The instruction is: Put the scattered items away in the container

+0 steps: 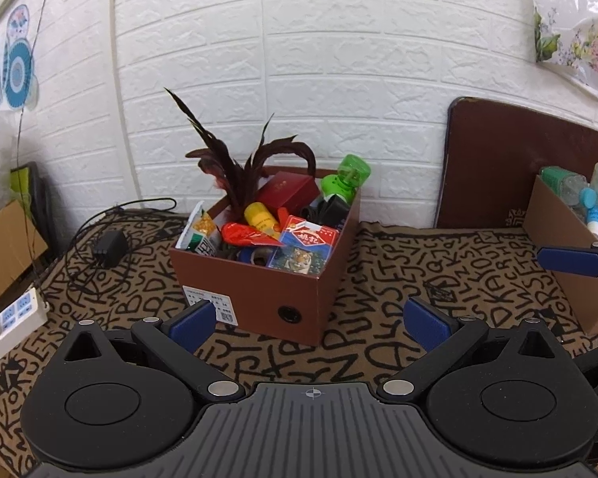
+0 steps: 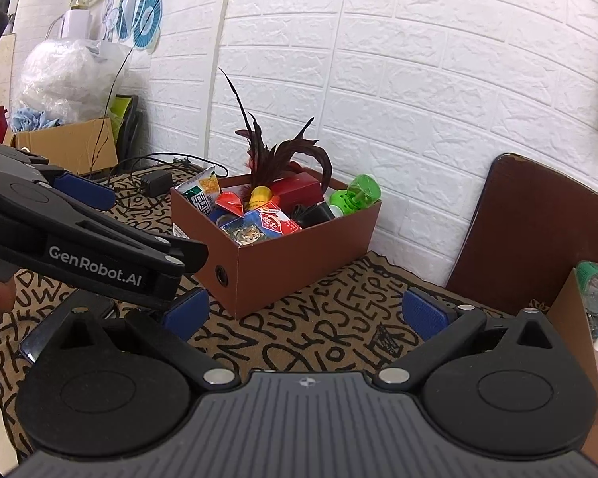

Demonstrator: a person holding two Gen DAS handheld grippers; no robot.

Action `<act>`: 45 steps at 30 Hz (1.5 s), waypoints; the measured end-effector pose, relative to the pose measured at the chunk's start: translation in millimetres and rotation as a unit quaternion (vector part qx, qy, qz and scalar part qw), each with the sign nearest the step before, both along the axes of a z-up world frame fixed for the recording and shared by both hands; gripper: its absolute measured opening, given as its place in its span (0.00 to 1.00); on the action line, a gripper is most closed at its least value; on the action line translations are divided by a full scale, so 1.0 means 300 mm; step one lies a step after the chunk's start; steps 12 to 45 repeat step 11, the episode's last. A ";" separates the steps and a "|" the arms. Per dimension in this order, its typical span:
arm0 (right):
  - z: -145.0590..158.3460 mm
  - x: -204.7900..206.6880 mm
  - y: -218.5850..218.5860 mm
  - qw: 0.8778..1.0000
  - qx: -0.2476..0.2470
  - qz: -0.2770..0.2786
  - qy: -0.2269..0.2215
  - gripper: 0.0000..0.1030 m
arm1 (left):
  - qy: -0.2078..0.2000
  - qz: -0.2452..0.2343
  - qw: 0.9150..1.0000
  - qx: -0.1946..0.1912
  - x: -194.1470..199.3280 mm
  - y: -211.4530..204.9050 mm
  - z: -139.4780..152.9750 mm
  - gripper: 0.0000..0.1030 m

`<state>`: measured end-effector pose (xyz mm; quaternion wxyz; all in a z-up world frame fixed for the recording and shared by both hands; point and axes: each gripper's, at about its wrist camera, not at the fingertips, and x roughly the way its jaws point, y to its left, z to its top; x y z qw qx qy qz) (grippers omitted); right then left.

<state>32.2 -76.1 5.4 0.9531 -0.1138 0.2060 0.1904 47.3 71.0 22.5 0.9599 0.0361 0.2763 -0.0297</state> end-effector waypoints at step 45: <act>-0.001 -0.004 0.001 1.000 0.000 0.004 0.003 1.00 | 0.008 -0.014 1.000 -0.011 -0.003 -0.007 -0.005 1.00</act>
